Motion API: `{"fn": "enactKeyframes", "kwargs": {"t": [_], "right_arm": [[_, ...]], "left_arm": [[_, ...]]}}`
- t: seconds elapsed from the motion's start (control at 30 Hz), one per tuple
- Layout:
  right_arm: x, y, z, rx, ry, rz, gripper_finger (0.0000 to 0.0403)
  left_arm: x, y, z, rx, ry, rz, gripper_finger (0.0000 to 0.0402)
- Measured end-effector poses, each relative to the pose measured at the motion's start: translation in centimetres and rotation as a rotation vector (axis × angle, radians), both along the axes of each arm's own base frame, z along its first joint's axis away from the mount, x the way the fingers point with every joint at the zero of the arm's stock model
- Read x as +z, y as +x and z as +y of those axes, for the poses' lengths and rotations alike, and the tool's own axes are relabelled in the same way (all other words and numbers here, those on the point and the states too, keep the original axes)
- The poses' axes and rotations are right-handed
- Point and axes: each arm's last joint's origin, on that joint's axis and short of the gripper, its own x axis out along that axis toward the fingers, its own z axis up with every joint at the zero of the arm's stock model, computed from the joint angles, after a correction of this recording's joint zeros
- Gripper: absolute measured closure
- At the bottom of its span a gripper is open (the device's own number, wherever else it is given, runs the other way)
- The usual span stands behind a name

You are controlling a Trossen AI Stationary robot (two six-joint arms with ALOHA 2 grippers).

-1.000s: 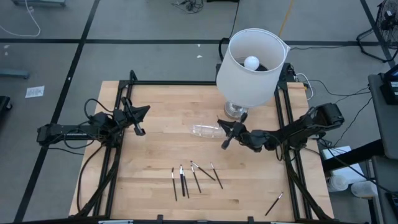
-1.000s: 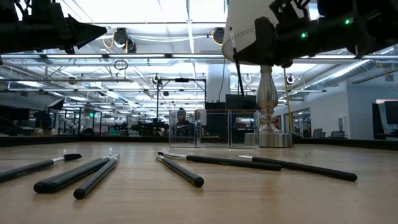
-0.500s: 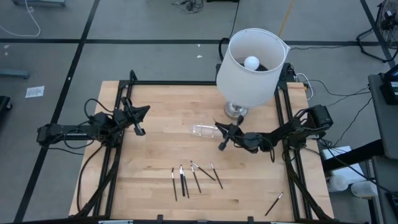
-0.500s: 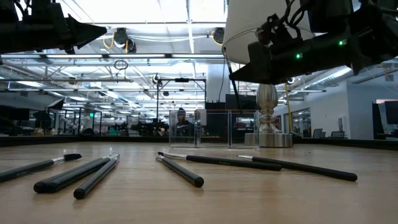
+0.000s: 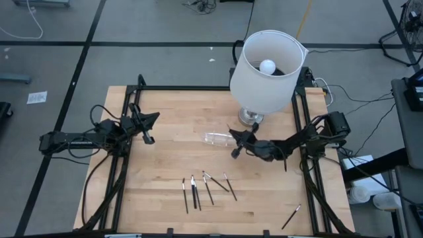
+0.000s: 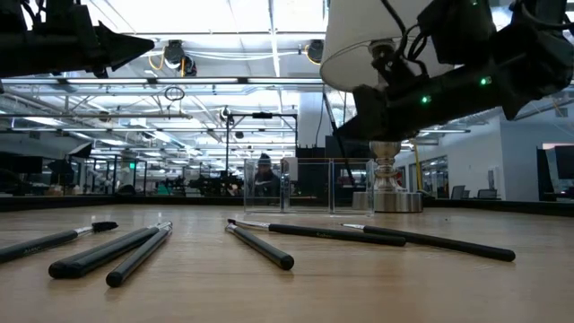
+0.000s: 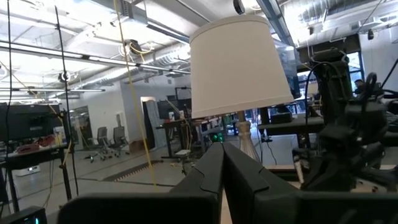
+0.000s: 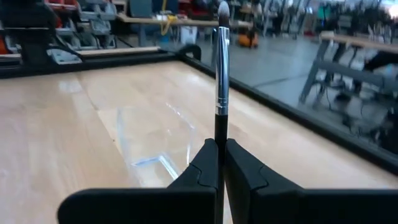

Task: Pick & Place Makeup Brushes
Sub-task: Put the black eyeshadow brush into the transparent organizer

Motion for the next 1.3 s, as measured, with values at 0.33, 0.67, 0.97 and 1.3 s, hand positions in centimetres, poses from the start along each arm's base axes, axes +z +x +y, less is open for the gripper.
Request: {"fn": "enactKeyframes", "kwargs": {"t": [0.33, 0.67, 0.97, 1.3], "right_arm": [[-0.3, -0.1, -0.2, -0.020, 0.054, -0.009, 0.0403], [-1.0, -0.2, -0.5, -0.045, 0.108, 0.020, 0.0403], [-1.2, -0.3, -0.5, -0.027, 0.120, 0.039, 0.0403], [-1.4, -0.3, -0.5, -0.026, 0.119, 0.056, 0.0403]], "left_arm": [[0.0, 0.0, 0.0, 0.000, 0.000, 0.000, 0.0385], [0.0, 0.0, 0.0, 0.000, 0.000, 0.000, 0.0385], [0.0, 0.0, 0.0, 0.000, 0.001, 0.000, 0.0385], [0.0, 0.0, 0.0, 0.000, 0.001, 0.001, 0.0385]]}}
